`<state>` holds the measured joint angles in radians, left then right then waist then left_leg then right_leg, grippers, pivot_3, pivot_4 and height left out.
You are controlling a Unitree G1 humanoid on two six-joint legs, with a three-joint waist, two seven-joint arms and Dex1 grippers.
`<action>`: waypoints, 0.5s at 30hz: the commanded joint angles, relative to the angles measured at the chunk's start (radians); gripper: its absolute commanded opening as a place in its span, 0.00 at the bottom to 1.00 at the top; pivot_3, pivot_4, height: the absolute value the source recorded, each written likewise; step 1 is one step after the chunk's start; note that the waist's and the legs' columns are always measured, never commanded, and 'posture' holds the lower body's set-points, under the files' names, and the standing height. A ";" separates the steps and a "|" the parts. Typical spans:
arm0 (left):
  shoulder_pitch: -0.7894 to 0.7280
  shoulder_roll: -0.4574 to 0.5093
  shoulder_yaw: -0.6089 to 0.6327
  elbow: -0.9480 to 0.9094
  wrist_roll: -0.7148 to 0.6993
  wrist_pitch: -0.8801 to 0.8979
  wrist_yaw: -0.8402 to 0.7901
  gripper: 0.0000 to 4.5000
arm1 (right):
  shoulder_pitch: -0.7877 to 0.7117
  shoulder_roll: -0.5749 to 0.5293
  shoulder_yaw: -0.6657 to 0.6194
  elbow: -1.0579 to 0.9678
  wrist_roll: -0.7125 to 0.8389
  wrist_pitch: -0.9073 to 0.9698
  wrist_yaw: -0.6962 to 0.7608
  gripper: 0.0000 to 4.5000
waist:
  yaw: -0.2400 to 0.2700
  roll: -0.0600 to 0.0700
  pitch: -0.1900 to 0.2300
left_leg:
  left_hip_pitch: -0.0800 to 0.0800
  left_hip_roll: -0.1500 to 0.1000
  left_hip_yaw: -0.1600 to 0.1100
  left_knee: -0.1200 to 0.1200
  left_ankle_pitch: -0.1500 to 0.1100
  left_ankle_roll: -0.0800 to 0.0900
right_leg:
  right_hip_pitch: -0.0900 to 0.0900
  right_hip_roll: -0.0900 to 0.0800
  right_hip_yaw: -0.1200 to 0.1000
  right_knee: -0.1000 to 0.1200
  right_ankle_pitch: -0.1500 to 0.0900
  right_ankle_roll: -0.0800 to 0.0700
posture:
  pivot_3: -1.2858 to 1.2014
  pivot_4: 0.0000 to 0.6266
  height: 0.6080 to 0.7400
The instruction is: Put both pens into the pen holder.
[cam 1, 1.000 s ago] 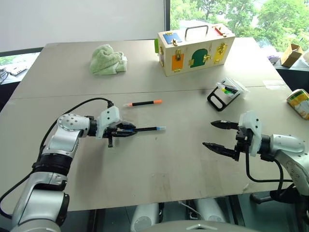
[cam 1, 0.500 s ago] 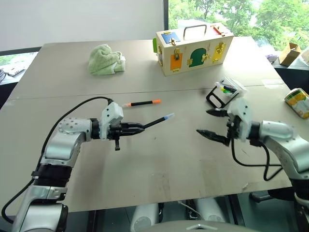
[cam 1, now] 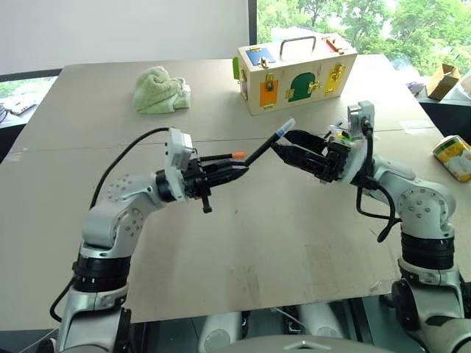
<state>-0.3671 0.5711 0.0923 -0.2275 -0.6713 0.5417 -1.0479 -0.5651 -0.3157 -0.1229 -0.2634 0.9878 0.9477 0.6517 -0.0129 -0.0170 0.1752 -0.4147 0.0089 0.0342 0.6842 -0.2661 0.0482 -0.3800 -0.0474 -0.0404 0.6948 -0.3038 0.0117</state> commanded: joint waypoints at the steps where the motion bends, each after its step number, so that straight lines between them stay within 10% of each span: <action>1: -0.008 -0.018 0.001 -0.043 -0.023 0.001 0.030 0.02 | -0.014 0.005 0.022 -0.033 0.012 -0.001 -0.014 1.00 | 0.001 0.000 0.000 | 0.001 0.000 0.000 0.000 0.000 0.000 | 0.000 0.000 0.000 0.000 0.000 0.000 | 0.52 0.24 1.00; 5: -0.008 -0.039 -0.015 -0.042 -0.023 0.004 0.046 0.00 | -0.035 0.025 0.025 -0.011 0.013 -0.014 -0.032 0.88 | 0.001 0.000 0.000 | 0.001 -0.001 0.000 0.001 0.000 0.000 | 0.000 0.000 0.000 0.001 0.000 0.000 | 0.52 0.24 1.00; 12: 0.002 -0.040 -0.028 -0.034 -0.025 0.015 0.055 0.00 | -0.049 0.043 0.006 -0.005 0.050 -0.012 -0.048 0.18 | 0.001 0.000 0.000 | 0.000 0.000 0.000 0.000 0.000 0.000 | 0.000 0.000 0.001 0.000 0.000 0.000 | 0.52 0.24 1.00; 15: -0.003 -0.043 -0.028 -0.017 -0.030 0.030 0.065 0.00 | -0.043 0.038 0.010 -0.008 0.049 -0.013 -0.051 0.03 | 0.001 0.000 0.000 | 0.000 0.000 0.000 0.000 0.000 0.000 | 0.000 0.000 0.001 0.000 0.000 0.000 | 0.52 0.24 1.00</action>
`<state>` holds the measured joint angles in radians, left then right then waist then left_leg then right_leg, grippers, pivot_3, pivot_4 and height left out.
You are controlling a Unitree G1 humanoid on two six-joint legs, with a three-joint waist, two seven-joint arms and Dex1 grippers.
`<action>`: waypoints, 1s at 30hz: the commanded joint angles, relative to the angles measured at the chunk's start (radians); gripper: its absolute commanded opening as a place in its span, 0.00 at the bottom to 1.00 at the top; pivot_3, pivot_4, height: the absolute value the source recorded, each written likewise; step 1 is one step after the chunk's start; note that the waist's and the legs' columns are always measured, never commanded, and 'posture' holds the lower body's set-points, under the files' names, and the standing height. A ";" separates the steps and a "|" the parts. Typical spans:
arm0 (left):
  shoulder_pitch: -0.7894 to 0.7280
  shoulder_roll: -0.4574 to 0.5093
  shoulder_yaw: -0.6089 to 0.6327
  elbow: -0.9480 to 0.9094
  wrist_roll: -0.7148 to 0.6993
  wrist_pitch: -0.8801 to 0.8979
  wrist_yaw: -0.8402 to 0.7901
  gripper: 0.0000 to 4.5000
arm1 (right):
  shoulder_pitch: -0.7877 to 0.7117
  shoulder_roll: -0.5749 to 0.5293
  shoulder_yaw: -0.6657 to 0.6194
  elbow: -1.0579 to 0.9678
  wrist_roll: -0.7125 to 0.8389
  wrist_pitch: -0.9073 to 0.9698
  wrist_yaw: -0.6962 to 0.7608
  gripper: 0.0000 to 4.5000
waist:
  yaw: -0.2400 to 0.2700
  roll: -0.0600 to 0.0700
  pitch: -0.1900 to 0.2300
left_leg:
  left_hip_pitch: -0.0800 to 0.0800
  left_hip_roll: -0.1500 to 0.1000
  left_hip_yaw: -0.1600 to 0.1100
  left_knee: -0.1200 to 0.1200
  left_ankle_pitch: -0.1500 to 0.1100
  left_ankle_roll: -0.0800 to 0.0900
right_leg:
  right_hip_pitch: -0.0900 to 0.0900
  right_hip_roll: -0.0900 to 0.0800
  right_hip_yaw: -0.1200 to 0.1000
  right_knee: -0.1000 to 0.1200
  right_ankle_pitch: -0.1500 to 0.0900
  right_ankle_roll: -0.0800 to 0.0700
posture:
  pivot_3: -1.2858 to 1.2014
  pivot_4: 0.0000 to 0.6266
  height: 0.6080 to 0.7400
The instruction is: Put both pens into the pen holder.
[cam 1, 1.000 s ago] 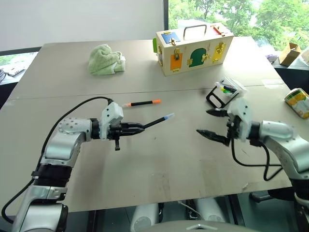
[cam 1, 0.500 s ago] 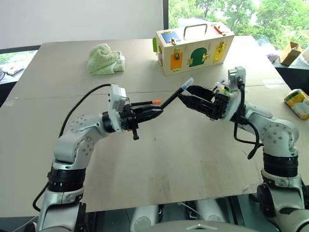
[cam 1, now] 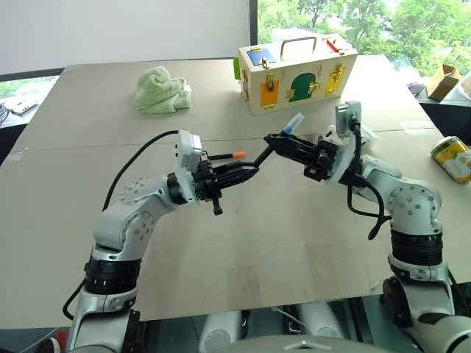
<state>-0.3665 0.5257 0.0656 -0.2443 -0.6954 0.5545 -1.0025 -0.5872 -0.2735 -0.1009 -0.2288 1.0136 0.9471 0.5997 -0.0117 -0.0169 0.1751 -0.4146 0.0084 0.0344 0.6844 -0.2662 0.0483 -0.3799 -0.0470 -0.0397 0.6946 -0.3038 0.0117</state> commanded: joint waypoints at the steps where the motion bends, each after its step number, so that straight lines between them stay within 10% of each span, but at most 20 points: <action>1: -0.006 0.003 -0.003 0.011 0.001 0.013 0.017 0.11 | -0.021 -0.005 -0.012 -0.042 0.025 -0.012 -0.002 0.03 | 0.000 0.000 0.000 | 0.000 0.000 0.000 0.000 0.000 0.000 | 0.000 0.000 0.000 0.000 0.000 0.000 | 0.52 0.24 1.00; 8: -0.039 -0.015 0.012 0.063 0.080 -0.077 0.063 0.80 | -0.011 -0.043 -0.015 -0.042 -0.005 -0.030 -0.008 0.03 | 0.001 0.000 0.000 | 0.000 0.000 0.000 0.000 0.000 0.000 | 0.000 0.000 0.000 0.000 0.000 0.000 | 0.52 0.24 1.00; 17: -0.028 0.199 -0.012 -0.076 0.126 -0.081 -0.049 0.80 | -0.068 -0.516 0.065 0.052 -0.470 -0.313 0.159 0.03 | 0.003 0.002 0.002 | -0.001 0.000 0.000 -0.001 0.000 0.000 | -0.001 0.000 0.000 -0.002 0.000 0.000 | 0.52 0.24 1.00; 30: -0.086 0.200 -0.037 -0.174 0.079 -0.015 -0.031 0.80 | -0.177 -0.519 0.072 0.191 -0.661 -0.534 0.221 0.03 | 0.002 0.002 0.002 | -0.001 0.000 0.001 -0.002 0.000 0.000 | 0.000 0.000 0.000 -0.003 0.000 0.000 | 0.52 0.24 1.00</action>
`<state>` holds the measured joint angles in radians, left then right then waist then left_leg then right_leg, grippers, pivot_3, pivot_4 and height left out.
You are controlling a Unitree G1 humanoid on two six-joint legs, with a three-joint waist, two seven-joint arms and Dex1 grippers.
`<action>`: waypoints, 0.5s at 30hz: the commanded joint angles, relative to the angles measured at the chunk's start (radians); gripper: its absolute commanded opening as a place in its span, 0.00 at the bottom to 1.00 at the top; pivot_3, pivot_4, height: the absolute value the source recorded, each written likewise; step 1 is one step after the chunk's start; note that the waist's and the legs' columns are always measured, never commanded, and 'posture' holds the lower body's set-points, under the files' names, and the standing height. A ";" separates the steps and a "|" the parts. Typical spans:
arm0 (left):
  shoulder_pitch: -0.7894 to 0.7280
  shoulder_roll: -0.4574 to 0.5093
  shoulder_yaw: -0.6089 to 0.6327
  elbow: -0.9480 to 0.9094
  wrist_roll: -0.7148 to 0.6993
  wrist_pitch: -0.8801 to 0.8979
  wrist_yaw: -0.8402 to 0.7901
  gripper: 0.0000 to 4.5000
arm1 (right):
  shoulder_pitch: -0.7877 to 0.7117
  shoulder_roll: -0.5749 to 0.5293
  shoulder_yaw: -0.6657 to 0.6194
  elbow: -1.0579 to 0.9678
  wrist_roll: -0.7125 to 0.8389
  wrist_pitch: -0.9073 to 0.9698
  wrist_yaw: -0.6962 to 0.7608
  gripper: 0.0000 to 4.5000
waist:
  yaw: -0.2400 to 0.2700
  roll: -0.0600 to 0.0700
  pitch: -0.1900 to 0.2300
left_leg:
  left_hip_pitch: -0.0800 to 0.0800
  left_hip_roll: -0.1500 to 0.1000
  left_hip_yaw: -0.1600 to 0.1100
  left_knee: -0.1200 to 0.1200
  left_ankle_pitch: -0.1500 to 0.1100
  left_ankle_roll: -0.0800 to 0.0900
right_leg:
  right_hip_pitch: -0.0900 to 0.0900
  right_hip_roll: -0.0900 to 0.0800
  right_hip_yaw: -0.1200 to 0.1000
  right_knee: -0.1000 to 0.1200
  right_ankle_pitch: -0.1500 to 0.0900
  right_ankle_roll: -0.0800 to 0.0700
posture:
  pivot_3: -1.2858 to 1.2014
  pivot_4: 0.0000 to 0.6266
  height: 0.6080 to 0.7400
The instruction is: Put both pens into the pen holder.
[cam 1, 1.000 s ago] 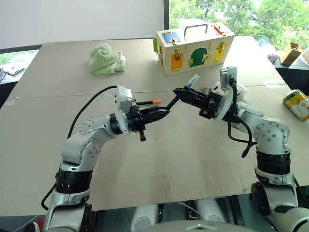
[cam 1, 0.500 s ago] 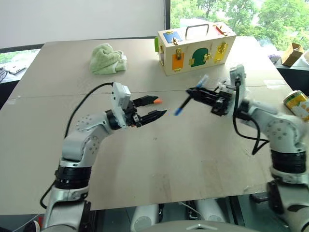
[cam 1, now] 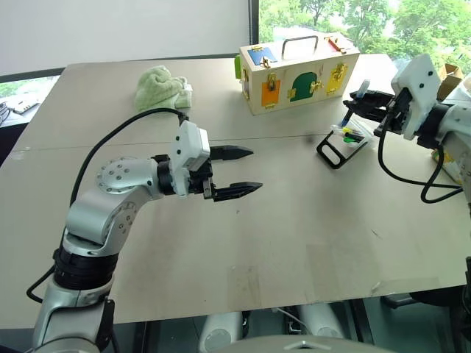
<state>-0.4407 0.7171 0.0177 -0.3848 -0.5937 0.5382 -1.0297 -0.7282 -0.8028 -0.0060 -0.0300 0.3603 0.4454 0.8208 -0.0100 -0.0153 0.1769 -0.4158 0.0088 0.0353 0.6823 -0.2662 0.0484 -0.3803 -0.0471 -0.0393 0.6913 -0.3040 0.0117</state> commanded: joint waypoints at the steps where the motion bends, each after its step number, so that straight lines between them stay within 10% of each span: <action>1: -0.011 0.010 0.012 -0.034 -0.023 0.002 -0.005 0.80 | -0.041 0.016 -0.023 -0.004 -0.015 -0.034 -0.002 0.03 | 0.000 0.000 0.000 | 0.000 0.000 0.000 0.000 0.000 0.000 | 0.000 0.000 0.000 0.000 0.000 0.000 | 0.52 0.24 1.00; 15: -0.019 0.011 0.028 -0.037 -0.022 0.006 0.009 0.80 | -0.021 0.000 0.049 0.089 -0.208 -0.170 0.055 0.03 | 0.000 0.000 0.000 | 0.000 0.000 0.000 0.000 0.000 0.000 | 0.000 0.000 0.000 0.000 0.000 0.000 | 0.52 0.24 1.00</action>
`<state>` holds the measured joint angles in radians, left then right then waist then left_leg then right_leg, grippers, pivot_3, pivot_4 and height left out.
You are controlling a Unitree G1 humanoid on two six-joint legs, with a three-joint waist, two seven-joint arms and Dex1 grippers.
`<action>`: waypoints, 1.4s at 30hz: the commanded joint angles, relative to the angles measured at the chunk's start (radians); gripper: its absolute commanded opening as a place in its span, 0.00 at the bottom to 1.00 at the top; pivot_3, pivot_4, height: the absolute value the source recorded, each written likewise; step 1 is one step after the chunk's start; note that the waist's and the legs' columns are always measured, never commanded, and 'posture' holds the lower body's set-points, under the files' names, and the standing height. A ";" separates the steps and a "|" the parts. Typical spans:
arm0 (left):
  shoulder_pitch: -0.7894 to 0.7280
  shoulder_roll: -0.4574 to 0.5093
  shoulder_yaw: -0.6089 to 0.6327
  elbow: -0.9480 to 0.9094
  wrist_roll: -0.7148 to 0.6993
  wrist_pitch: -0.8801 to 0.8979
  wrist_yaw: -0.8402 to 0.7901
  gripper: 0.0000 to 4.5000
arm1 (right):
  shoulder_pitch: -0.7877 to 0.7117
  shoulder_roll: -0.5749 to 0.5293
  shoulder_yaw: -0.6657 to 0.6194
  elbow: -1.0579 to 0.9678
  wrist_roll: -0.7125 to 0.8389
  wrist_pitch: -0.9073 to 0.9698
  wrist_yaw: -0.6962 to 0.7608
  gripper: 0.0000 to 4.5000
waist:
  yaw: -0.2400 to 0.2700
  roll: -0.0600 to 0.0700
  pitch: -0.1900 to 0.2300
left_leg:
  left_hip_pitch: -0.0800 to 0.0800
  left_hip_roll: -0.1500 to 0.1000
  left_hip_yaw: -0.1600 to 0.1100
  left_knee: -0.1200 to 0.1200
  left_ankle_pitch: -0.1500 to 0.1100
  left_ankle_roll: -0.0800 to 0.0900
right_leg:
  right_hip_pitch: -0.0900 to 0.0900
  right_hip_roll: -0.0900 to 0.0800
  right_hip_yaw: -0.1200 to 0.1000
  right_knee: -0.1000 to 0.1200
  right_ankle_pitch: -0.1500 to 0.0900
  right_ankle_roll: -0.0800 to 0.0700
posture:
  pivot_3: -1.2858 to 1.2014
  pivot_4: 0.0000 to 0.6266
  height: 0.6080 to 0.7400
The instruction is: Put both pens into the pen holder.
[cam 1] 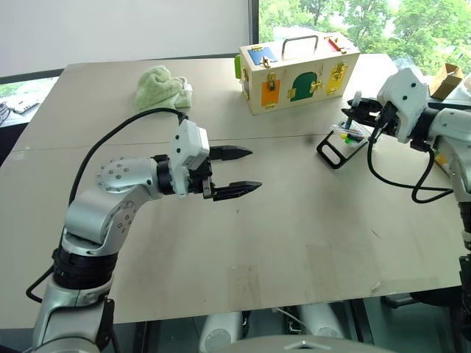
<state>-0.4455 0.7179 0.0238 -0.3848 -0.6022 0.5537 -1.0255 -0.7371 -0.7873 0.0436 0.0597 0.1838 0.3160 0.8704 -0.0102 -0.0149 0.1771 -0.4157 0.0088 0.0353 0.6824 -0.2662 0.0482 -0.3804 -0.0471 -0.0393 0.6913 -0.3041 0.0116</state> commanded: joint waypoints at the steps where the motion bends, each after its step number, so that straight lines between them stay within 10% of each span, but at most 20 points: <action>1: -0.014 0.010 0.023 -0.037 -0.013 -0.010 0.006 0.80 | -0.015 -0.013 0.002 0.009 -0.047 -0.051 0.000 0.03 | 0.000 0.000 0.000 | 0.000 0.000 0.000 0.000 0.000 0.000 | 0.000 0.000 0.000 0.000 0.000 0.000 | 0.52 0.24 1.00; 11: -0.022 0.002 0.021 -0.022 0.000 -0.014 0.033 0.81 | -0.016 0.021 -0.024 0.031 -0.055 -0.066 -0.019 0.99 | 0.000 0.000 0.000 | 0.000 0.000 0.000 0.000 0.000 0.000 | 0.000 0.000 0.000 0.000 0.000 0.000 | 0.52 0.24 1.00; 19: -0.074 -0.066 -0.057 0.172 0.220 -0.144 0.162 0.81 | 0.014 0.110 -0.142 -0.103 0.214 0.152 0.018 0.99 | 0.005 0.000 0.000 | 0.000 0.000 0.000 0.000 0.000 0.000 | 0.000 0.000 0.000 0.000 0.000 0.000 | 0.52 0.24 1.00; 34: -0.495 -0.144 -0.324 1.511 0.759 -0.814 0.141 0.81 | 0.306 0.053 -0.090 -0.355 0.364 0.380 0.069 0.99 | 0.025 -0.001 -0.002 | 0.001 -0.001 0.001 0.002 -0.001 0.001 | 0.000 0.000 -0.001 0.003 0.000 0.000 | 0.52 0.24 1.00; 42: -0.527 -0.164 -0.274 1.594 0.710 -0.728 -0.099 0.12 | 0.385 0.052 -0.135 -0.419 0.398 0.400 0.016 1.00 | -0.001 0.001 -0.005 | 0.005 0.000 0.000 0.003 -0.002 0.005 | 0.003 0.001 -0.001 0.006 0.000 0.000 | 0.52 0.24 1.00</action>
<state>-1.0241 0.5657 -0.2250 1.1469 0.0752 -0.2200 -1.0732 -0.3432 -0.7404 -0.0462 -0.3132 0.5514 0.7133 0.9008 -0.0109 -0.0138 0.1720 -0.4109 0.0088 0.0358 0.6854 -0.2682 0.0532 -0.3777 -0.0463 -0.0397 0.6972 -0.3036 0.0120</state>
